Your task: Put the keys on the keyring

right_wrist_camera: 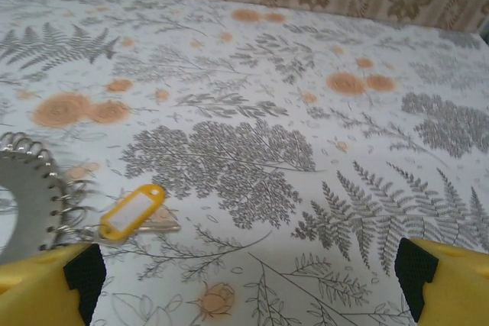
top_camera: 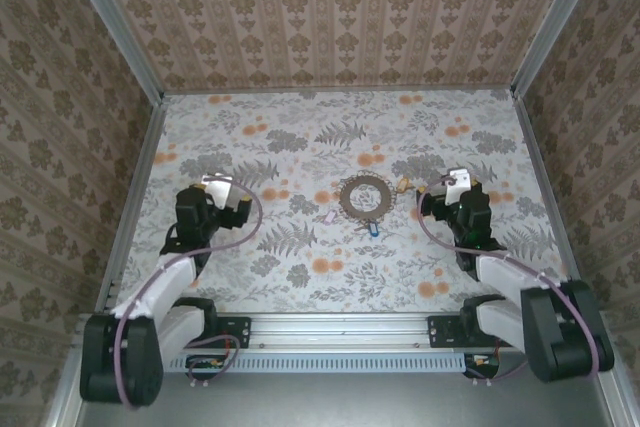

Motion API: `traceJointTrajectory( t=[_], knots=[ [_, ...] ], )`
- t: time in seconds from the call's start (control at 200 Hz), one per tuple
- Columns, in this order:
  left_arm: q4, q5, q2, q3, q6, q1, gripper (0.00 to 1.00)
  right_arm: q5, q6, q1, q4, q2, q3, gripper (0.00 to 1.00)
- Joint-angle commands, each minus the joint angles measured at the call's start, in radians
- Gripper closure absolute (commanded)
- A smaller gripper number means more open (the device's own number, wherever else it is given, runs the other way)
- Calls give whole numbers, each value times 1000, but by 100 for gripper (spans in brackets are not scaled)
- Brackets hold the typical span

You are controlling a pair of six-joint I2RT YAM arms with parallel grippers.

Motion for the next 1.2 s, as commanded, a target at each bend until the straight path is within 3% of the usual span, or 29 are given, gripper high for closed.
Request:
traceJointTrajectory(
  t=[0.0,0.125,0.19,0.265,0.31,0.365,0.46,0.595,1.195],
  knots=[
    [322,-9,114,-25,-93,27,0,5,66,-31,324,126,-3,0],
    [462,24,254,-4,-78,52,0,-47,106,-85,329,305,77,0],
    [502,23,332,24,-58,57,0,-58,125,-100,433,406,87,0],
    [643,24,465,23,-83,90,0,-72,118,-103,293,360,117,0],
    [750,54,548,23,-107,124,0,-87,107,-100,338,393,124,0],
    [569,76,502,67,-140,152,0,-73,110,-96,271,373,140,0],
    [537,63,517,99,-142,150,0,-2,137,-93,225,372,164,0],
    [546,15,522,102,-135,131,0,9,126,-85,218,376,173,0],
    [537,14,519,101,-136,130,0,8,100,-65,186,379,191,0]
  ],
)
